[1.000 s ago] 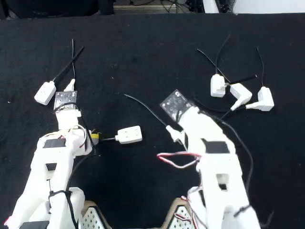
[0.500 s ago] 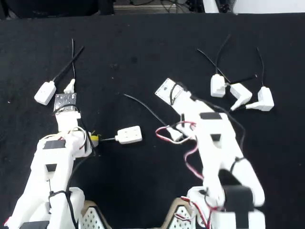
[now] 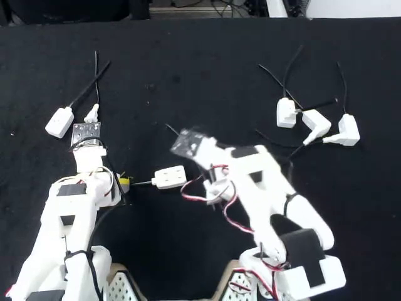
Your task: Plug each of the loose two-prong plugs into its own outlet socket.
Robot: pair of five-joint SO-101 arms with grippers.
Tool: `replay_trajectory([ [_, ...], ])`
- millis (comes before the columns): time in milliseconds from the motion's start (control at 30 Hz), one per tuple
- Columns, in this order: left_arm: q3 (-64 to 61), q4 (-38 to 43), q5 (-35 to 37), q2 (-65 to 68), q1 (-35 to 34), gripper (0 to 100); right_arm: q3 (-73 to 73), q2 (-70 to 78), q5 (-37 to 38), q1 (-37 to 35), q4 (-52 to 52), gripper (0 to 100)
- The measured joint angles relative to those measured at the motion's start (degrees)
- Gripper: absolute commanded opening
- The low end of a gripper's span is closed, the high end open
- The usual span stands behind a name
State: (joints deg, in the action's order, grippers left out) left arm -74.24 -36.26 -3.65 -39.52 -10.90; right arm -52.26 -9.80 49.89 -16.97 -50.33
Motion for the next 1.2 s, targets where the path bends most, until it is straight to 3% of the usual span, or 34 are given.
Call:
replay_trajectory([
  [333, 0.0, 0.0, 0.0, 0.0, 0.0, 27, -3.3, -17.8, -7.5, -5.1, -9.2, 14.1],
  [633, 0.0, 0.0, 0.0, 0.0, 0.0, 27, -6.2, -20.2, -36.4, -6.2, -1.1, 14.1],
  [967, 0.0, 0.0, 0.0, 0.0, 0.0, 27, -3.9, -3.3, -38.5, -10.0, 3.3, 13.3],
  [1067, 0.0, 0.0, 0.0, 0.0, 0.0, 27, -0.2, 0.0, -38.5, -9.2, 0.6, 1.1],
  [1200, 0.0, 0.0, 0.0, 0.0, 0.0, 27, 2.5, 1.8, -38.3, -4.7, -1.4, 1.0],
])
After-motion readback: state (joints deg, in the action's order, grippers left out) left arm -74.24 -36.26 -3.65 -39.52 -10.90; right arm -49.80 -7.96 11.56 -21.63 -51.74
